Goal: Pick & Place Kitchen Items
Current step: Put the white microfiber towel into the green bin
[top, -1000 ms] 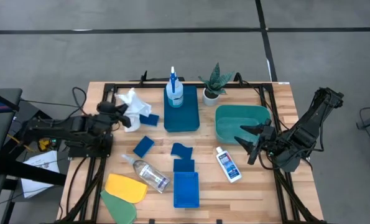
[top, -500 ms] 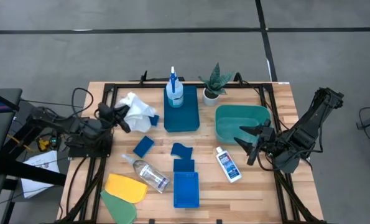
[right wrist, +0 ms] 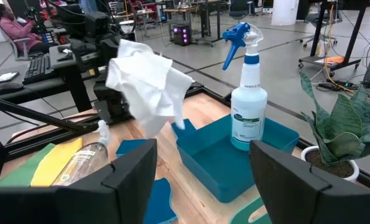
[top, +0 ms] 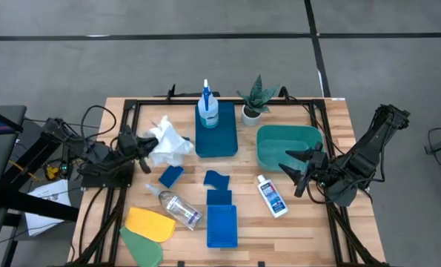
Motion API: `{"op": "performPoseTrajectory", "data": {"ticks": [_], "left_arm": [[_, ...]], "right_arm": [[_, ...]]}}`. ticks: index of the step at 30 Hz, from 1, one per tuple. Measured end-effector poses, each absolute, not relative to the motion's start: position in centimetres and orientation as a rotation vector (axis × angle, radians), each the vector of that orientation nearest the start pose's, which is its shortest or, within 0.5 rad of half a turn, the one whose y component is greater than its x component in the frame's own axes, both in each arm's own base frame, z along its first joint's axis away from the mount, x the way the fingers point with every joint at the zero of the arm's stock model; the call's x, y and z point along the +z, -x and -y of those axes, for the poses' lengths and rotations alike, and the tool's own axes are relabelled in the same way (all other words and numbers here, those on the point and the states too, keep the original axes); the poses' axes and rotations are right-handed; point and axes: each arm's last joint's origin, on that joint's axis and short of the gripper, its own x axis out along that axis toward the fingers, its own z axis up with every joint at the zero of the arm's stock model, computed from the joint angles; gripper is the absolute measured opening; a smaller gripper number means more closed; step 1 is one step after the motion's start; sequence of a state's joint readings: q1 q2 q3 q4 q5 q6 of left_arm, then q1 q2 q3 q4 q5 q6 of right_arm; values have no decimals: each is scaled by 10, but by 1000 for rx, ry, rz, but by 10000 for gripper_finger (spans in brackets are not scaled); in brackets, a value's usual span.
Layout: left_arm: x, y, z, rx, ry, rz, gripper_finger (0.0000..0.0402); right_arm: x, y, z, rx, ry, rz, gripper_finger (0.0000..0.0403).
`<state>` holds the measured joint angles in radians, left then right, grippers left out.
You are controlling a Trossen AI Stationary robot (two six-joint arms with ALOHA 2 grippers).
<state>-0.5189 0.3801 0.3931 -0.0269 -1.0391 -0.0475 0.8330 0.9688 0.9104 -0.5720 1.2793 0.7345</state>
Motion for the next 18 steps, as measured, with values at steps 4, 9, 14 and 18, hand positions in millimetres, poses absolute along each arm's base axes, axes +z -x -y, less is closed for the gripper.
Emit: {"op": "performPoseTrajectory", "data": {"ticks": [4,9,14,18], "left_arm": [[265,-102,34,361,11,3,0],[267,-103,39,192,-5,20,0],[267,-104,45,-6,-23,26,0],[268,-109,52,-153,-60,36,0]], "right_arm": [[322,-142,-115,-509,-164,-135,246],[322,-142,-115,-509,-165,-135,246],[322,-142,-115,-509,-163,-136,246],[322,-142,-115,-508,-163,-136,246]]}}
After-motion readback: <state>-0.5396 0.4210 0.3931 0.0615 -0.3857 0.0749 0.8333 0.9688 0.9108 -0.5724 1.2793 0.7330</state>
